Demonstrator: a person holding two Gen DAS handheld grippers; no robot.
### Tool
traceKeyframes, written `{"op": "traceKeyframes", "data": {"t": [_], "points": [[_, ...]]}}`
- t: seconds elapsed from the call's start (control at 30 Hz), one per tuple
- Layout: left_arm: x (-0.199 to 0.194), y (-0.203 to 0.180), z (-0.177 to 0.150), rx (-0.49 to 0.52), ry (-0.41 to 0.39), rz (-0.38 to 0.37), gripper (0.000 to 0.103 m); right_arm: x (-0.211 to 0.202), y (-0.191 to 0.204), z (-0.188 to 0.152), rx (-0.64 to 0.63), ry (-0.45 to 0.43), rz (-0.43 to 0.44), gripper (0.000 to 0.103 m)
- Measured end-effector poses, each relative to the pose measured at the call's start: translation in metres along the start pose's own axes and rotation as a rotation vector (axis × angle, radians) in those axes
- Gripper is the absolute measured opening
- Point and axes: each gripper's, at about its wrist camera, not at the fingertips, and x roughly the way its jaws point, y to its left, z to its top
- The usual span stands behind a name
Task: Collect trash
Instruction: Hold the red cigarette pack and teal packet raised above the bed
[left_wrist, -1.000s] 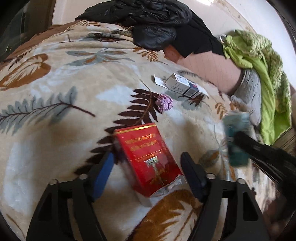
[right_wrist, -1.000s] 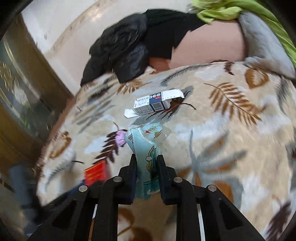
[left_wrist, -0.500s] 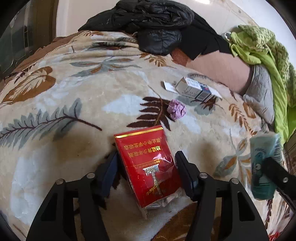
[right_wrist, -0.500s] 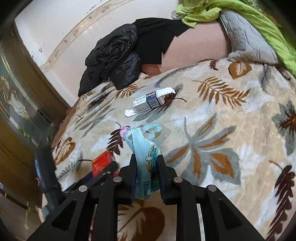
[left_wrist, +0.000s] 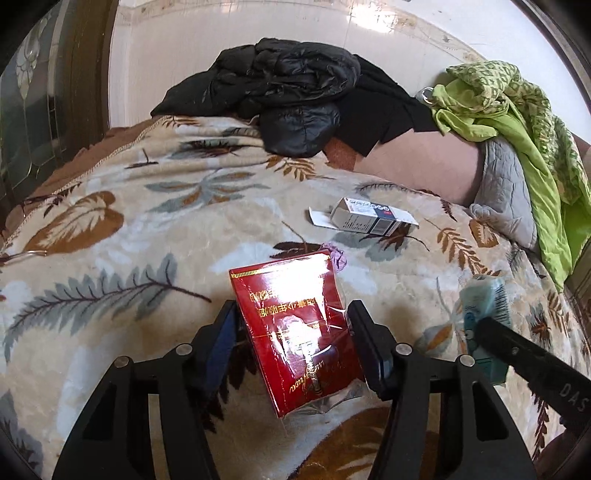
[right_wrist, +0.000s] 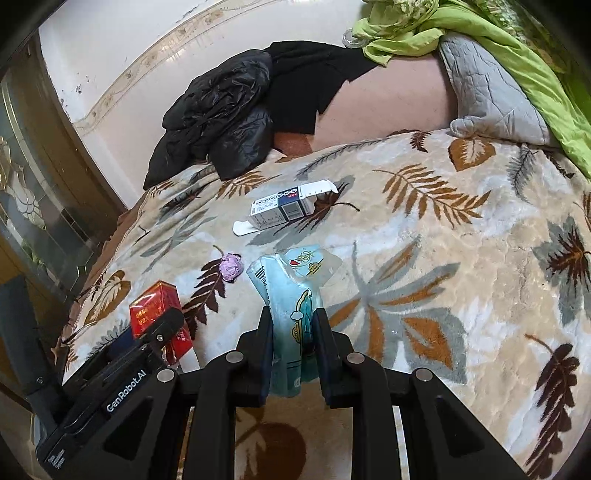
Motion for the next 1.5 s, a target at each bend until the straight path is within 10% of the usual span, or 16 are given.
{"op": "traceKeyframes", "data": {"t": [1.5], "points": [[-0.014,-0.023,-0.007,0.090,-0.044,0.006,0.059,-0.002,0.005,0.001,-0.035,-0.024,0.004,0.022]]}}
